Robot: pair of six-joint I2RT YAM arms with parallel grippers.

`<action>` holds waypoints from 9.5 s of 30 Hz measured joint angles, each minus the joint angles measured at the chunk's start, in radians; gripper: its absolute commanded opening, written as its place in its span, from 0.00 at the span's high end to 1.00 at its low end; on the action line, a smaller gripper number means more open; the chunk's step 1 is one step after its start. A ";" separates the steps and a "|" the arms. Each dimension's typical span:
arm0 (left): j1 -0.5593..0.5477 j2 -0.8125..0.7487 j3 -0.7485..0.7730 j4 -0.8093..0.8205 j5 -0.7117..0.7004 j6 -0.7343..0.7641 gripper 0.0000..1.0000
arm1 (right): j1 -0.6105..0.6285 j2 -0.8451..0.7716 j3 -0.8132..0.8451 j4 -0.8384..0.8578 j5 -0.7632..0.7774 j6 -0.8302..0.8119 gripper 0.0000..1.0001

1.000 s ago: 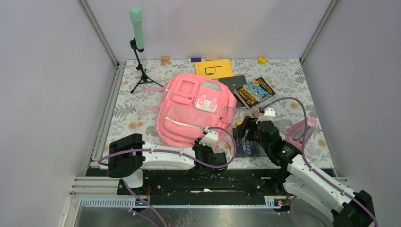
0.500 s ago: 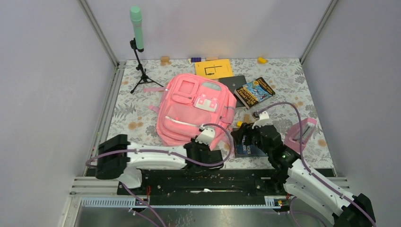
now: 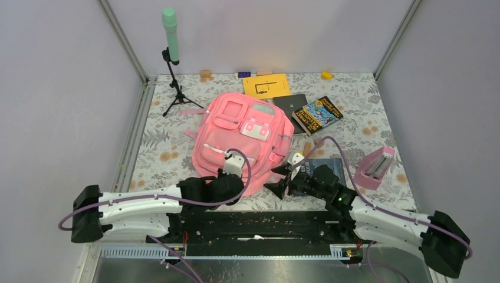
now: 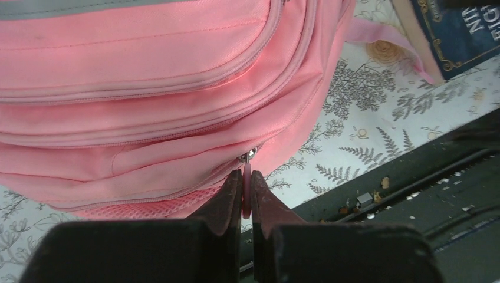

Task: Pack the student bag
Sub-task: Unzip the student bag at the center of the board, then pick up the book from the center of the board.

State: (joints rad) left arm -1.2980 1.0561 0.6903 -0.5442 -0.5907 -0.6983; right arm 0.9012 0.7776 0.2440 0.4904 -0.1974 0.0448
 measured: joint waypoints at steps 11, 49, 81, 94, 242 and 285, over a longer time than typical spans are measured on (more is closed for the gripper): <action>0.131 -0.154 -0.067 0.086 0.195 0.095 1.00 | 0.129 0.388 0.155 0.156 -0.006 -0.239 0.36; 0.222 -0.168 -0.061 0.150 0.254 0.069 1.00 | 0.166 0.528 0.164 0.285 0.284 -0.357 1.00; 0.396 -0.293 -0.104 0.156 0.281 0.059 1.00 | -0.020 0.291 0.160 0.090 0.238 -0.185 1.00; 0.479 -0.331 -0.126 0.171 0.329 0.068 1.00 | -0.088 0.195 0.164 -0.012 0.235 -0.108 1.00; 0.331 0.238 0.348 0.119 0.364 0.999 1.00 | -0.319 0.007 0.469 -0.588 0.067 0.206 0.35; 0.452 0.077 0.363 -0.132 0.335 0.756 1.00 | -0.805 0.888 0.665 -0.296 0.613 0.871 0.08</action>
State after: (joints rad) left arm -0.8459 1.1336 1.0531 -0.6762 -0.2554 0.0582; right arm 0.0959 1.6657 0.9085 0.1940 0.4152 0.9161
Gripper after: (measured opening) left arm 0.135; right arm 0.915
